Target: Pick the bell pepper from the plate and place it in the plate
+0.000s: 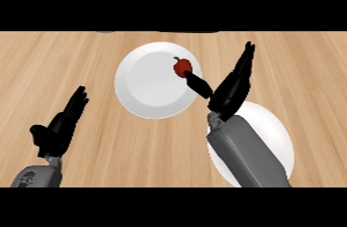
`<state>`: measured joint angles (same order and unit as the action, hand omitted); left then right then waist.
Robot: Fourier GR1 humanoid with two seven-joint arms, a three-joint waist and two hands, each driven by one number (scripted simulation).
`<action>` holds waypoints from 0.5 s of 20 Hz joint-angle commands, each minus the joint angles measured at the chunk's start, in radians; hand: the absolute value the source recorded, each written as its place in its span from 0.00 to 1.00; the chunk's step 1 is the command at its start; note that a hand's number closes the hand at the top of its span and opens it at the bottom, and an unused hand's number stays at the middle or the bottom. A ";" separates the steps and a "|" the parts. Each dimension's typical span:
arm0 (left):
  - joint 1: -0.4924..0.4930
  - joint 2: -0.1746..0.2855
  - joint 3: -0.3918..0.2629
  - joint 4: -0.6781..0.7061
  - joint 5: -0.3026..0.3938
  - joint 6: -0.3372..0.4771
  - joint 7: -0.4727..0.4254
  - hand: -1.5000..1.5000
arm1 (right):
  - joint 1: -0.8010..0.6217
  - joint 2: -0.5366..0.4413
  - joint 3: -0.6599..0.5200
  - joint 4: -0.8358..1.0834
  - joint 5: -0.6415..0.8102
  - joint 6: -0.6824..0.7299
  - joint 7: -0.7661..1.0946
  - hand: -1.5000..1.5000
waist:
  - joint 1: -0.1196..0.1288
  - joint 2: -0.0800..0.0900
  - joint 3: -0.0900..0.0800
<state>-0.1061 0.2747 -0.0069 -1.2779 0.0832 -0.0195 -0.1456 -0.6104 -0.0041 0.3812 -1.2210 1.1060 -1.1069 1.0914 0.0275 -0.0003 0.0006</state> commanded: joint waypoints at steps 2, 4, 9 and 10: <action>0.051 -0.022 0.001 -0.040 -0.011 0.032 0.011 0.50 | 0.253 0.004 0.119 -0.148 0.019 -0.183 0.003 0.00 | -0.028 -0.004 0.000; 0.040 0.004 0.019 -0.051 -0.009 0.020 0.030 0.50 | 0.342 0.004 0.174 -0.261 0.047 -0.139 -0.027 0.00 | -0.033 -0.004 0.000; 0.088 -0.028 -0.004 -0.131 -0.033 0.030 0.041 0.50 | 0.481 -0.072 0.258 -0.292 -0.029 -0.202 -0.116 0.00 | -0.024 -0.001 0.000; 0.029 -0.015 0.040 0.008 -0.018 -0.006 -0.023 0.50 | 0.537 -0.019 0.263 -0.328 0.044 -0.162 -0.131 0.00 | -0.031 0.000 -0.001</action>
<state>-0.0609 0.2592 0.0086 -1.3253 0.0683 -0.0054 -0.1342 -0.1934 -0.0303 0.5943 -1.5011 1.1401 -1.2112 1.0083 -0.0003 -0.0023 0.0003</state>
